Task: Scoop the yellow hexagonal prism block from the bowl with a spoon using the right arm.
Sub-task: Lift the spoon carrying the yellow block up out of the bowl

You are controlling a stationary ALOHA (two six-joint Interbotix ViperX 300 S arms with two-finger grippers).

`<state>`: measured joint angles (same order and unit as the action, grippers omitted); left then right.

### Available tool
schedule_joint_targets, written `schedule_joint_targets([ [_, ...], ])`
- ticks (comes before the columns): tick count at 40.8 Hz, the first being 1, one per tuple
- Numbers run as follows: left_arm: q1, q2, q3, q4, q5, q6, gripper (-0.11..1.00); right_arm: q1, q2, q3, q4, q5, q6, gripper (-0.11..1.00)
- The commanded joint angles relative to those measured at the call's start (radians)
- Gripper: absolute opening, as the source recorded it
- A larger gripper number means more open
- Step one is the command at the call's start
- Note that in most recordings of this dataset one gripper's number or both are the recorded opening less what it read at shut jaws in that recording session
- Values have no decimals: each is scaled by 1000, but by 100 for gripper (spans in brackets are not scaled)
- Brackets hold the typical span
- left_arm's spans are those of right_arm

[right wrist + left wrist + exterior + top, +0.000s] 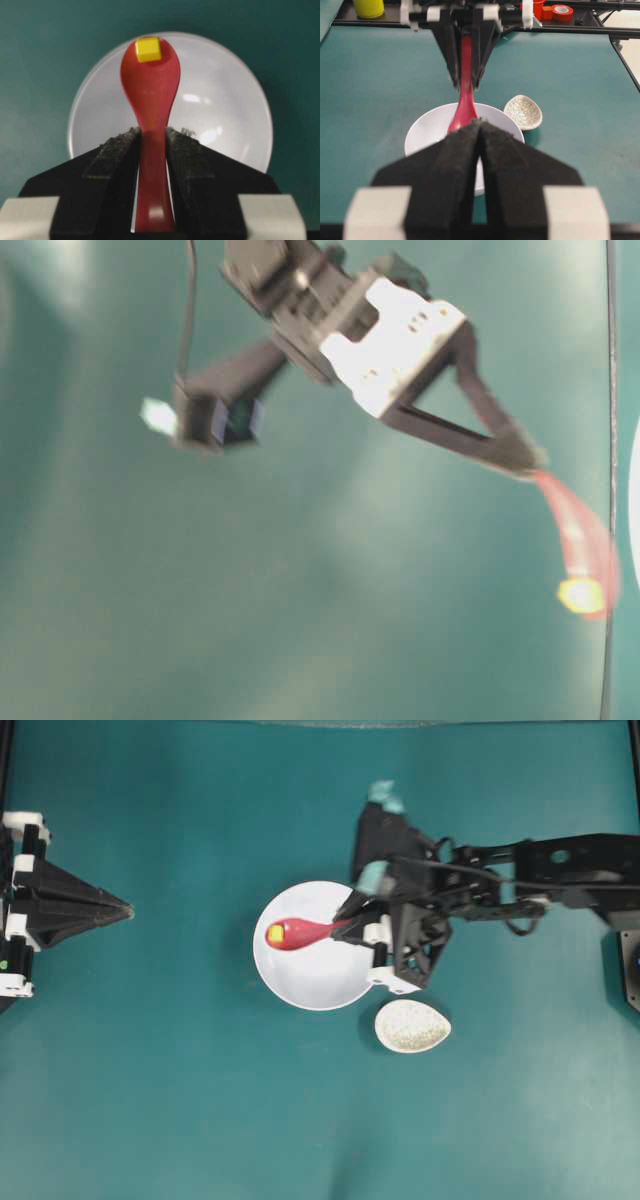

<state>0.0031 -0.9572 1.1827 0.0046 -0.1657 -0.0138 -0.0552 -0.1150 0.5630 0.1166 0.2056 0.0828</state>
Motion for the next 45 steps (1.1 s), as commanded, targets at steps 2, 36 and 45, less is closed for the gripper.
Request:
schedule_joint_targets([
  [2, 2, 8, -20, 2, -5, -2, -1, 8, -87, 49, -2, -123, -6, 23],
  [36, 0, 8, -20, 2, -5, 0, -1, 26, -252, 187, -2, -252, -6, 23],
  [45, 0, 8, -20, 2, -5, 0, -1, 26, -252, 187, -2, -247, 2, 23],
])
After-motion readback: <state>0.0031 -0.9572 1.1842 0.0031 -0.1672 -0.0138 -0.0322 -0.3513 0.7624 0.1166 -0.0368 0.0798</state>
